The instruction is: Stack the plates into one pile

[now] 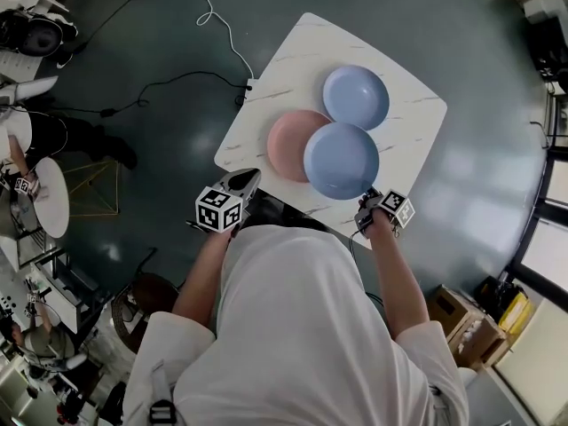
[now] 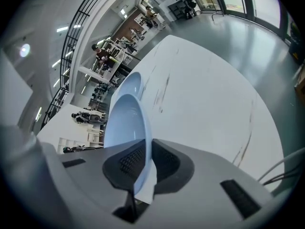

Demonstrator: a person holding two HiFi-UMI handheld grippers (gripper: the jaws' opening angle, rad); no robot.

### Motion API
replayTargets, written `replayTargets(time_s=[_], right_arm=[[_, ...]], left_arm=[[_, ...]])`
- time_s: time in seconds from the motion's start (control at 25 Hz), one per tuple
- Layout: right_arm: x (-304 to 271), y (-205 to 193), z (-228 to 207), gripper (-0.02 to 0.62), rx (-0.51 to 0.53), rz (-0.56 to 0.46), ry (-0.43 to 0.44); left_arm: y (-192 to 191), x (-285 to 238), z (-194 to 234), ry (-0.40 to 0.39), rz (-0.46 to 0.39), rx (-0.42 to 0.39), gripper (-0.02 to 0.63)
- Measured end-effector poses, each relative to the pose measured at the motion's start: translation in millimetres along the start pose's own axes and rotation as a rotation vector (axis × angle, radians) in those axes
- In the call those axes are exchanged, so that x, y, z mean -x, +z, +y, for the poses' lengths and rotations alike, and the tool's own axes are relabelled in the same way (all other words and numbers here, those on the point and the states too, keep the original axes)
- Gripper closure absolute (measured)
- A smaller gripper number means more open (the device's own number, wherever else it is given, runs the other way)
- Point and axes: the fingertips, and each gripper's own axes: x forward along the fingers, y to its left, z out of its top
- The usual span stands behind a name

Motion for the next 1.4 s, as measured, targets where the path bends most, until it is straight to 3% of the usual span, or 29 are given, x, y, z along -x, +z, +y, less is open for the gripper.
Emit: replayTargets(time_s=[0.6,1.28,1.4], right_arm=[[-50.4,-19.1,52.9,0.552,0.138,0.129,-0.002],[-88.5,-36.7,81.5,0.543,0.236,0.182,-0.031],[-89.4,-44.8,86.3,0.507,0.258,0.224,-0.012]], left_arm=[[-21.6,17.6,17.9,0.058,0.005,0.076,0.594],[-24.3,18.8,49.7,0.059,0.027,0.115,0.593],[-23.4,15.8,54.1,0.046,0.038,0.106,0.594]])
